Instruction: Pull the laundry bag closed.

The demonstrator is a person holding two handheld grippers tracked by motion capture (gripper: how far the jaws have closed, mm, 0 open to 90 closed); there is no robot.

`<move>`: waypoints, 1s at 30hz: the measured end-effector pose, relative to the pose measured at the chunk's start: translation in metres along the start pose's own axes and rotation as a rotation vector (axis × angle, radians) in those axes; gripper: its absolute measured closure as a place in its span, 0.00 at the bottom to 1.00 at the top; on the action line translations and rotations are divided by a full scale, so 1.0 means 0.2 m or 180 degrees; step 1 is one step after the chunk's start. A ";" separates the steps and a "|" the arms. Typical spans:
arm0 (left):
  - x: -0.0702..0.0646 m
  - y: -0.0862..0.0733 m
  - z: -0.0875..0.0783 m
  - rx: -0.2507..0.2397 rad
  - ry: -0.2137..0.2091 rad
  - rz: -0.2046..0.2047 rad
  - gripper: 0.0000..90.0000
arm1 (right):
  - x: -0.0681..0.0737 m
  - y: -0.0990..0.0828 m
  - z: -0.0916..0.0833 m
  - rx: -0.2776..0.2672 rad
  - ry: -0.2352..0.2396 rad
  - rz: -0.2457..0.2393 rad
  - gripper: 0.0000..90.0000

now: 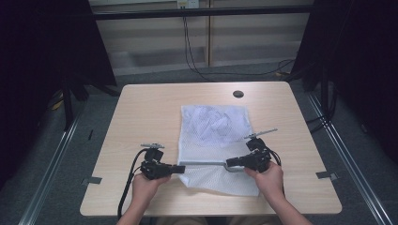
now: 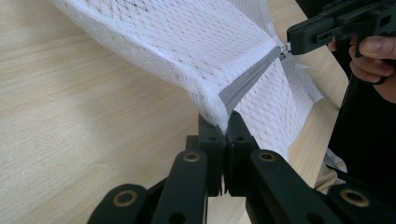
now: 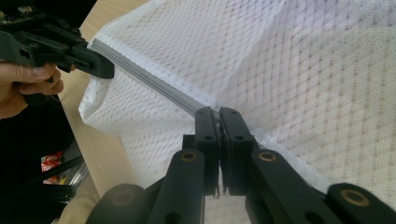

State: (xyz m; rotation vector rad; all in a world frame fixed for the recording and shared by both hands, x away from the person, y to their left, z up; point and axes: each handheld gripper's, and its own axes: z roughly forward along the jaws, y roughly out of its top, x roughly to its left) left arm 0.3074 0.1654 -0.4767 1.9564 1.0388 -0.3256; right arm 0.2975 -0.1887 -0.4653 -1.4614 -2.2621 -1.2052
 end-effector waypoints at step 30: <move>0.00 0.00 0.01 0.0024 -0.0010 0.0018 0.98 | -0.04 -0.03 -0.06 -0.0050 -0.0027 0.0049 0.97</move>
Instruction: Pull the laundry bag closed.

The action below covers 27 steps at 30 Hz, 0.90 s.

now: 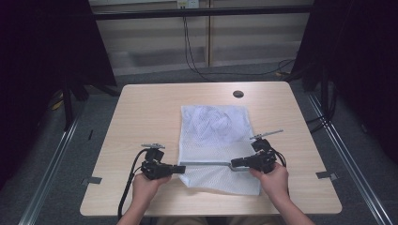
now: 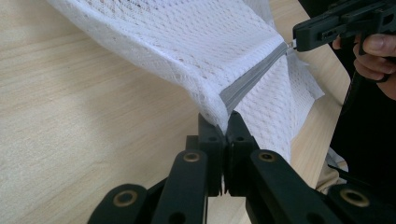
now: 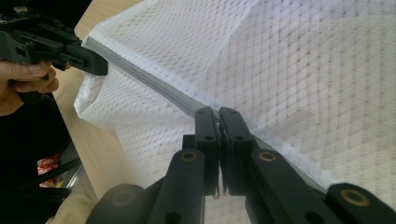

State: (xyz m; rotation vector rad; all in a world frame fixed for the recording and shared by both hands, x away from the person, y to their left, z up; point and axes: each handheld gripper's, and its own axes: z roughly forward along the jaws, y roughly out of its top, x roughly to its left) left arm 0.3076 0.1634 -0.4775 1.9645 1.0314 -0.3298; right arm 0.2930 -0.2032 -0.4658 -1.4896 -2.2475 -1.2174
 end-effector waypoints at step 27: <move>0.00 0.00 0.00 -0.0007 -0.0007 -0.0026 0.98 | -0.04 -0.02 -0.08 -0.0008 -0.0138 -0.0021 0.97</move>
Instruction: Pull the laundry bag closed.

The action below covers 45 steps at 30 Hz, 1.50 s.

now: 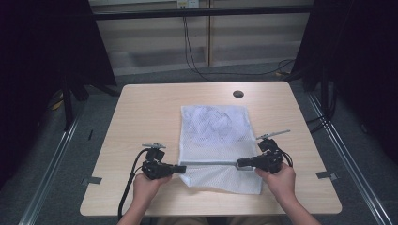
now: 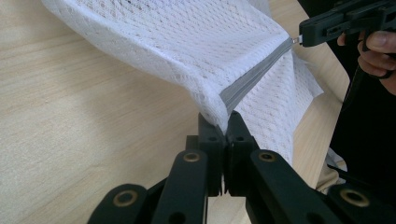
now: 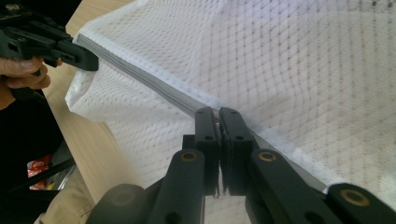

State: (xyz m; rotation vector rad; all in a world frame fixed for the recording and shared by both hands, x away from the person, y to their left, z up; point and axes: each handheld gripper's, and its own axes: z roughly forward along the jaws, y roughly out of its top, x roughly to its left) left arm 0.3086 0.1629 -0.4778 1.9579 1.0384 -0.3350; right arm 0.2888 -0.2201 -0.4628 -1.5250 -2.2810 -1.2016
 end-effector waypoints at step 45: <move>0.00 0.01 0.01 -0.0001 0.0000 -0.0022 0.98 | -0.09 -0.05 -0.12 -0.0092 -0.0092 0.0109 0.96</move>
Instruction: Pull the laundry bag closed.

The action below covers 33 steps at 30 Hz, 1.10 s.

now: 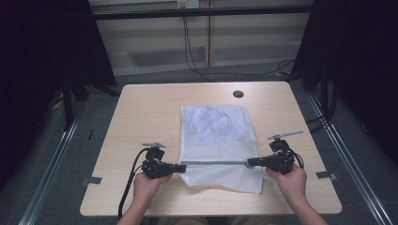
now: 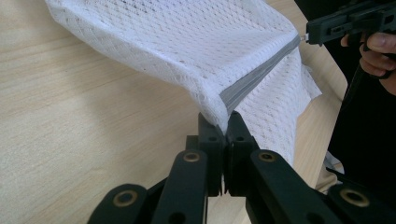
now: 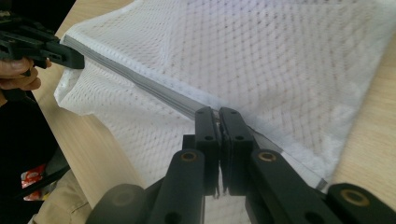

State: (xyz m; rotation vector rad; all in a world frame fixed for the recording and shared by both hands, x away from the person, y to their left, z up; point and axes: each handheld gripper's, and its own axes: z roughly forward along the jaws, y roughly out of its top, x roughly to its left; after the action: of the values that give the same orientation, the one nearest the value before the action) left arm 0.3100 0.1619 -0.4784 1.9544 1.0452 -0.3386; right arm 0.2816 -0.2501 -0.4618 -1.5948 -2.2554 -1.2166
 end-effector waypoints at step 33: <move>0.00 0.00 -0.01 -0.0008 0.0025 -0.0006 0.98 | -0.05 -0.03 -0.07 -0.0062 -0.0097 0.0033 0.96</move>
State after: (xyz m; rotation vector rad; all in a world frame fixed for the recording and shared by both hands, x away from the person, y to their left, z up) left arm 0.3097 0.1622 -0.4771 1.9541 1.0520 -0.3306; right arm 0.2768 -0.2673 -0.4611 -1.6408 -2.2576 -1.2236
